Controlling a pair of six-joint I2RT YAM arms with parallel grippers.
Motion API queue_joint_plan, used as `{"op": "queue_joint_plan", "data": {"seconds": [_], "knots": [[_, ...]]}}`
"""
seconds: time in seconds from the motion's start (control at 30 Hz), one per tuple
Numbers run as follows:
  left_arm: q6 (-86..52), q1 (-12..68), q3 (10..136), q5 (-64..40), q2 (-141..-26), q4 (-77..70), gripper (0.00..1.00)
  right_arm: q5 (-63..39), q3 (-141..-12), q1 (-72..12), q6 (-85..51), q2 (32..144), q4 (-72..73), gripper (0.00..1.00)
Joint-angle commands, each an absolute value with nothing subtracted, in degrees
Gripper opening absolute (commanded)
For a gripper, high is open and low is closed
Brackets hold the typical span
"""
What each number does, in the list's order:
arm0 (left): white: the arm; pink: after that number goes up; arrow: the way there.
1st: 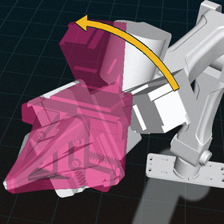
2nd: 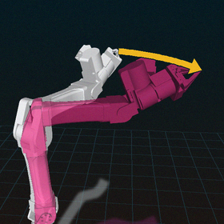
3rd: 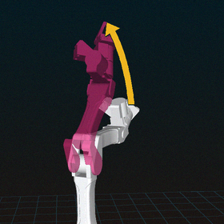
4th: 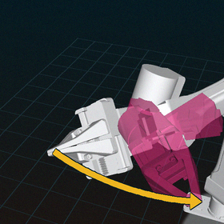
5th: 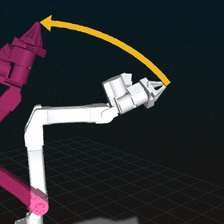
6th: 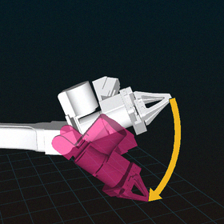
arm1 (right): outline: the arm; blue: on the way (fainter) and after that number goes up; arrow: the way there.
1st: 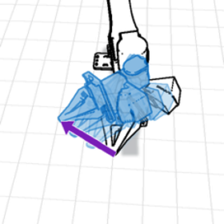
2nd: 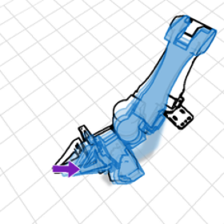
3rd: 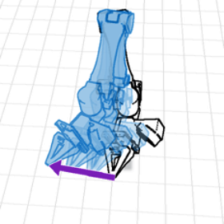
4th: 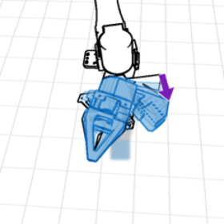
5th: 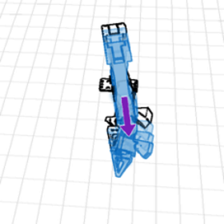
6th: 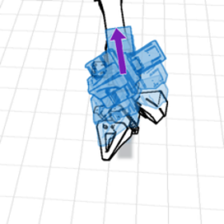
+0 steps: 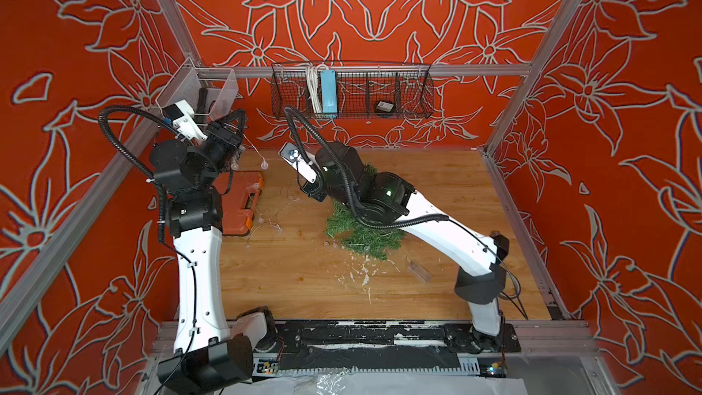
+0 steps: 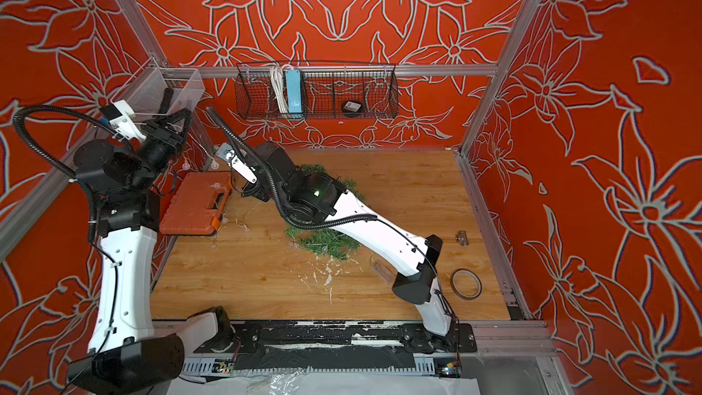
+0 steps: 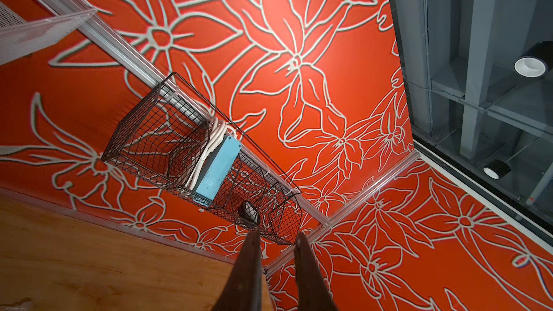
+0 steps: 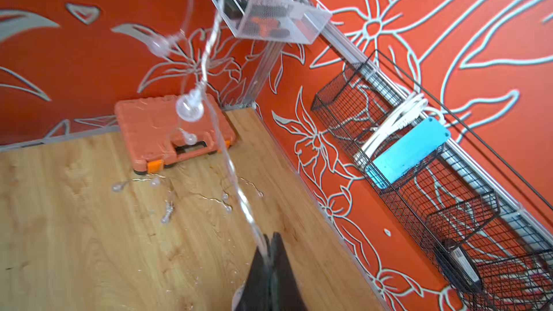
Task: Remove string lights from the small christmas tree
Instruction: Remove the light string from the Christmas tree.
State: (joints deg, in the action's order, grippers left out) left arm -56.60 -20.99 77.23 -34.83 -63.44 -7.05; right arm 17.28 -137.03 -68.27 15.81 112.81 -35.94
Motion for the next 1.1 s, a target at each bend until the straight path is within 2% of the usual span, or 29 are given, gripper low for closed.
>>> {"op": "queue_joint_plan", "data": {"seconds": [0.0, 0.3, 0.57, 0.73, 0.83, 1.0, 1.07], "knots": [[-56.2, -20.8, 76.6, -35.7, -61.6, -9.9, 0.00, 14.2, -137.2, -70.5, 16.3, 109.0, -29.2, 0.00], [-55.5, -20.8, 75.4, -34.9, -61.3, -9.5, 0.00, 13.8, -138.3, -72.4, 15.8, 106.3, -28.9, 0.00], [-54.6, -20.8, 74.1, -33.7, -60.2, -8.1, 0.00, 3.4, -149.2, -72.6, 10.9, 111.6, -39.6, 0.00], [-54.7, -20.8, 73.2, -33.8, -59.9, -8.3, 0.00, 6.6, -146.6, -69.0, 11.2, 112.9, -38.2, 0.00], [-54.6, -20.8, 72.4, -33.8, -59.4, -8.3, 0.00, 1.4, -144.2, -64.8, 9.6, 113.7, -36.5, 0.00], [-54.5, -20.8, 71.2, -33.8, -58.9, -8.1, 0.00, -9.7, -159.6, -63.4, 7.5, 124.0, -45.0, 0.00], [-54.5, -20.8, 70.4, -33.6, -58.6, -8.3, 0.00, -13.1, -161.6, -63.6, 6.1, 125.7, -45.2, 0.00]]}}
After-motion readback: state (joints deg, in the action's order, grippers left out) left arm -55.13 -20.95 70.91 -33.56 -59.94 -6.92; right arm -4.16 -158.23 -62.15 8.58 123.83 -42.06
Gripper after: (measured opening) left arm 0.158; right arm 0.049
